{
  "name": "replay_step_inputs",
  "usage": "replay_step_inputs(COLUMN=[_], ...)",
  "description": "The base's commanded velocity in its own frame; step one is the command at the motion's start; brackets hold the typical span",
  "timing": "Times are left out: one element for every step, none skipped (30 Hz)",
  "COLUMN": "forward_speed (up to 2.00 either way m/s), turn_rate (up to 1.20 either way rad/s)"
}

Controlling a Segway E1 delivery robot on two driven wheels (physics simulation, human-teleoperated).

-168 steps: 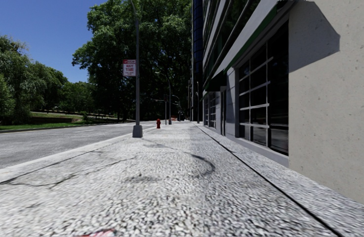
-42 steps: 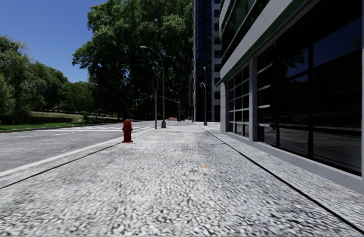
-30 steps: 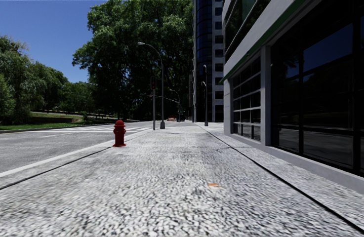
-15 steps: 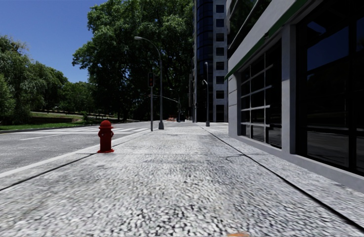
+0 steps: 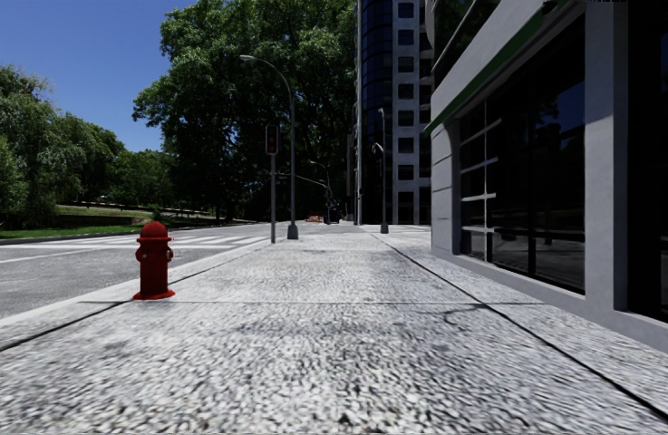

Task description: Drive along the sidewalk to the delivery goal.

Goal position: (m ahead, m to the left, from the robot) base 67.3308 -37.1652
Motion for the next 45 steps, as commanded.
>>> replay_step_inputs(forward_speed=[2.0,2.0,2.0,2.0,2.0,2.0,2.0,2.0,2.0,2.0,2.0,2.0,2.0,2.0,2.0,2.0,2.0,2.0,2.0,2.0,2.0,2.0,2.0,2.0,2.0,2.0,2.0,2.0,2.0,2.0,2.0,2.0,2.0,2.0,2.0,2.0,2.0,2.0,2.0,2.0,2.0,2.0,2.0,2.0,2.0], turn_rate=[0.0,0.0,0.0,0.0,0.0,0.0,0.0,0.0,0.0,0.0,0.0,0.0,0.0,0.0,0.0,0.0,0.0,0.0,0.0,0.0,0.0,0.0,0.0,0.0,0.0,0.0,0.0,0.0,0.0,0.0,0.0,0.0,0.0,0.0,0.0,0.0,0.0,0.0,0.0,0.0,0.0,0.0,0.0,0.0,0.0])
